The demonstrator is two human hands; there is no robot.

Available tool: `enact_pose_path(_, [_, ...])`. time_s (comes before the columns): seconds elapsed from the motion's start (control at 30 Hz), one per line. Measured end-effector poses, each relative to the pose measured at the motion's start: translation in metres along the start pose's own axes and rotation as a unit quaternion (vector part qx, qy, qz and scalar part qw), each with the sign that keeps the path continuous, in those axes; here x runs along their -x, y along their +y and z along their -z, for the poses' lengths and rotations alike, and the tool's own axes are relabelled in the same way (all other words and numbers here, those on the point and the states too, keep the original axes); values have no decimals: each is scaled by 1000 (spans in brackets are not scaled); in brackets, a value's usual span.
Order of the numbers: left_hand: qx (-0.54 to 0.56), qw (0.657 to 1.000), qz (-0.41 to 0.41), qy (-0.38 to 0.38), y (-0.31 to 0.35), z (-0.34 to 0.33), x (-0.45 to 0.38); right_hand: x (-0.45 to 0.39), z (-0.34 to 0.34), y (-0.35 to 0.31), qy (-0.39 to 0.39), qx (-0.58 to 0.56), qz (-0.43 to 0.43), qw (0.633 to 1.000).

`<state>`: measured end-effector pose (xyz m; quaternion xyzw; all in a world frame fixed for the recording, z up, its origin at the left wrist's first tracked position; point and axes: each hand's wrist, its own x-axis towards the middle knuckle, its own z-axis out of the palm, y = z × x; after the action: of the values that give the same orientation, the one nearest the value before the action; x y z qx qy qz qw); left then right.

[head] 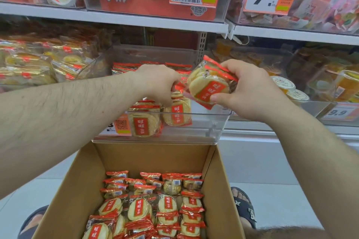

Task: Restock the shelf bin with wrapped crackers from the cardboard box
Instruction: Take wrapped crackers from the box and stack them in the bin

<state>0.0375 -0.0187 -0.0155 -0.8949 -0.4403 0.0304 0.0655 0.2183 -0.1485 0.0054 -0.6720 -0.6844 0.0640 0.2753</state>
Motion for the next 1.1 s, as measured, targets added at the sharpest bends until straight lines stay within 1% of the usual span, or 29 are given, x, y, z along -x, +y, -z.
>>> enact_pose_path(0.13, [42,997,28,59,-2,-5,4,-23,-10,-7,-80,122,17,989])
enact_pose_path(0.23, [126,989,47,55,-4,-8,6,-41,-18,-13,-174,176,9,969])
enact_pose_path(0.33, [177,982,46,55,-7,-9,6,-54,-30,-21,-268,156,-24,950])
enact_pose_path(0.4, [200,977,39,60,-10,-11,5,-58,-39,-24,-308,111,-55,943])
enact_pose_path(0.43, [208,976,37,59,-12,-11,6,-58,-42,-24,-319,70,-74,942])
enact_pose_path(0.5, [226,971,37,66,-17,-11,9,-58,-44,-20,-325,-41,-131,936])
enact_pose_path(0.57, [243,964,42,98,-19,-12,16,-56,-43,-18,-311,-128,-188,923])
enact_pose_path(0.6, [252,959,45,120,-20,-12,20,-56,-43,-18,-299,-138,-205,922])
enact_pose_path(0.67, [273,948,38,160,-18,-14,30,-57,-46,-16,-271,-122,-223,928])
enact_pose_path(0.73, [282,944,2,170,-14,-15,41,-58,-49,-16,-252,-90,-233,935])
enact_pose_path(0.83, [237,958,-80,139,-9,-26,50,-57,-55,-19,-230,-78,-223,944])
enact_pose_path(0.93, [143,974,-122,130,-8,-36,56,-56,-59,-22,-222,-120,-212,944])
enact_pose_path(1.0, [97,979,-118,133,-7,-40,59,-54,-60,-20,-237,-174,-227,929])
enact_pose_path(1.1, [66,982,-100,149,-4,-41,66,-49,-53,-17,-271,-243,-270,892])
